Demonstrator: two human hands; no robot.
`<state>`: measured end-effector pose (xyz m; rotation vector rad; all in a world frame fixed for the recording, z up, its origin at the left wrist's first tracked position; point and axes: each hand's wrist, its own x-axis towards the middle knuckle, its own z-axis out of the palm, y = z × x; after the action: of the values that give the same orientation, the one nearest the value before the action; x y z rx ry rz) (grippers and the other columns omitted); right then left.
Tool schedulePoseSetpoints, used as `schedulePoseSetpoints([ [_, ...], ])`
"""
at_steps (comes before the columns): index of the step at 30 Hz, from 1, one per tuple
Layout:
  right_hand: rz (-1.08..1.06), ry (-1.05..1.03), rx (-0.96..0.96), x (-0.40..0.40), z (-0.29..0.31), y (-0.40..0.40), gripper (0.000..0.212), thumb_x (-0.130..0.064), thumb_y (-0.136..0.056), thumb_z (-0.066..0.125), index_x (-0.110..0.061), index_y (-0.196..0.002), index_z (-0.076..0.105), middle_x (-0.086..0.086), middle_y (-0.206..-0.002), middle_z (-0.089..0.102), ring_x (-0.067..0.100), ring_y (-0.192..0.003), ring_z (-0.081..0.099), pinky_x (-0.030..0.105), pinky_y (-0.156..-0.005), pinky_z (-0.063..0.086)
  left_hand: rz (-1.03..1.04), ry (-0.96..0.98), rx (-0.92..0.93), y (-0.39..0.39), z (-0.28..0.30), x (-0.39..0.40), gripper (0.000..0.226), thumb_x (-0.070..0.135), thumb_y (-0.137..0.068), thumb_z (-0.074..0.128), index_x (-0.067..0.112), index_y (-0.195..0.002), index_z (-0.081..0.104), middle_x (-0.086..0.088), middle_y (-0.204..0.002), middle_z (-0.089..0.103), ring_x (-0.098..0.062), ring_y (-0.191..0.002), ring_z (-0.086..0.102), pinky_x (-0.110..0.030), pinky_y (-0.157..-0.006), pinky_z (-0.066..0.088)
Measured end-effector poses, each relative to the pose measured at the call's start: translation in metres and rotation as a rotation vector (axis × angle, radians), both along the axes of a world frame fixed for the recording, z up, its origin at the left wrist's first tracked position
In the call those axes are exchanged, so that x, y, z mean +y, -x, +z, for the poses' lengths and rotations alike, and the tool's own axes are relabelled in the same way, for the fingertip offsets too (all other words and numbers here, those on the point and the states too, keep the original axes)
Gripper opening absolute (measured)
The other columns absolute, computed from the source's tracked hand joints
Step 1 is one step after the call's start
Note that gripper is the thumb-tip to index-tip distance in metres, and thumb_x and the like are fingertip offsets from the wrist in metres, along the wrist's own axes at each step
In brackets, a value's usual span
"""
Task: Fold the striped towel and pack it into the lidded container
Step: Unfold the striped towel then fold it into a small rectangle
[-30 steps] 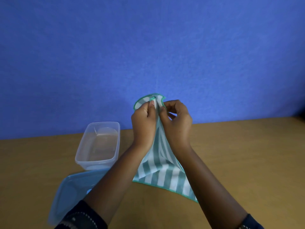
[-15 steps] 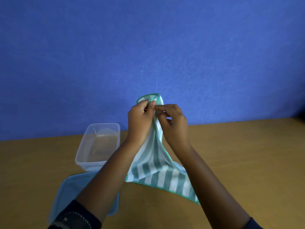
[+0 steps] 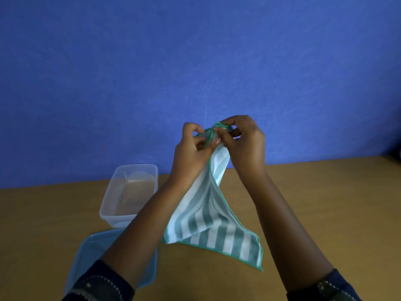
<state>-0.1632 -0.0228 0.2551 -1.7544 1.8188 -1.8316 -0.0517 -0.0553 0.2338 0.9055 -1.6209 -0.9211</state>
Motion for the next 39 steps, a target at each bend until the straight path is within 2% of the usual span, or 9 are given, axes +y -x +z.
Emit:
schedulePoseSetpoints([
  [5,-0.023,0.033,-0.029,0.001,0.012,0.0,0.004,-0.014,-0.08,0.07,-0.016,-0.081,0.066,-0.007,-0.082,0.056,-0.004,-0.063,0.055,0.001,-0.062,0.038,0.109,0.202,-0.319,0.007,-0.031,0.009,0.021,0.015,-0.08,0.064,0.013,-0.097,0.052,-0.001,-0.095,0.047,-0.006,-0.073,0.041,-0.022,-0.06,0.027],
  [11,-0.062,0.191,-0.065,0.008,0.02,0.003,0.005,-0.011,-0.082,0.067,-0.014,-0.085,0.064,-0.017,-0.086,0.049,-0.014,-0.076,0.054,0.001,-0.066,0.042,0.322,0.072,-0.442,0.0,-0.041,0.005,0.028,0.004,-0.081,0.051,0.005,-0.108,0.058,-0.014,-0.114,0.049,-0.035,-0.081,0.059,-0.031,-0.066,0.035],
  [17,-0.202,0.223,-0.239,0.016,0.022,0.034,0.009,-0.015,-0.087,0.062,-0.011,-0.094,0.059,-0.014,-0.088,0.049,0.004,-0.084,0.057,0.008,-0.068,0.047,0.335,0.126,-0.48,-0.03,-0.057,-0.006,0.026,0.001,-0.079,0.056,0.01,-0.101,0.067,-0.013,-0.102,0.056,-0.03,-0.077,0.062,-0.028,-0.071,0.043],
  [21,-0.217,0.204,-0.286,0.017,0.025,0.046,0.008,-0.02,-0.088,0.062,-0.019,-0.092,0.055,-0.013,-0.088,0.051,-0.015,-0.075,0.053,0.002,-0.063,0.039,0.213,0.072,-0.566,-0.032,-0.082,-0.005,0.023,0.001,-0.078,0.059,0.008,-0.097,0.071,-0.018,-0.101,0.063,-0.034,-0.084,0.065,-0.034,-0.08,0.048],
  [24,-0.183,0.18,-0.26,0.016,0.026,0.041,0.007,-0.02,-0.087,0.063,-0.019,-0.09,0.056,-0.004,-0.094,0.055,-0.015,-0.075,0.052,0.003,-0.064,0.04,0.109,0.113,-0.56,-0.023,-0.103,0.01,0.019,0.013,-0.083,0.063,0.007,-0.099,0.07,-0.017,-0.1,0.066,-0.03,-0.093,0.064,-0.034,-0.086,0.048],
  [29,-0.15,0.259,-0.248,0.018,0.031,0.029,0.014,-0.015,-0.085,0.066,-0.025,-0.084,0.056,-0.005,-0.095,0.055,-0.013,-0.078,0.054,0.004,-0.07,0.042,0.033,0.097,-0.453,-0.005,-0.125,0.035,0.043,0.042,-0.079,0.061,0.008,-0.106,0.061,-0.007,-0.108,0.058,-0.017,-0.091,0.061,-0.024,-0.082,0.046],
  [32,-0.14,0.312,-0.282,0.021,0.037,0.028,0.019,-0.013,-0.084,0.066,-0.028,-0.08,0.056,-0.01,-0.094,0.053,-0.01,-0.08,0.054,0.007,-0.071,0.046,0.023,0.107,-0.506,-0.002,-0.136,0.038,0.024,0.028,-0.076,0.068,0.009,-0.09,0.063,-0.005,-0.103,0.058,-0.018,-0.08,0.062,-0.023,-0.074,0.047],
  [35,-0.218,0.378,-0.282,0.022,0.045,0.039,0.005,-0.013,-0.084,0.066,-0.012,-0.087,0.061,-0.003,-0.095,0.053,-0.01,-0.078,0.054,0.006,-0.07,0.044,-0.009,0.119,-0.573,-0.007,-0.149,0.038,0.009,0.015,-0.074,0.068,0.007,-0.072,0.065,-0.011,-0.078,0.065,-0.025,-0.067,0.064,-0.026,-0.065,0.046],
  [39,-0.349,0.333,-0.31,0.02,0.048,0.072,0.014,-0.02,-0.086,0.063,-0.01,-0.095,0.062,0.0,-0.094,0.055,-0.01,-0.073,0.054,0.004,-0.068,0.039,0.065,0.108,-0.575,-0.026,-0.161,0.036,0.004,0.01,-0.069,0.067,0.008,-0.067,0.068,-0.01,-0.066,0.065,-0.024,-0.06,0.064,-0.025,-0.061,0.041],
])
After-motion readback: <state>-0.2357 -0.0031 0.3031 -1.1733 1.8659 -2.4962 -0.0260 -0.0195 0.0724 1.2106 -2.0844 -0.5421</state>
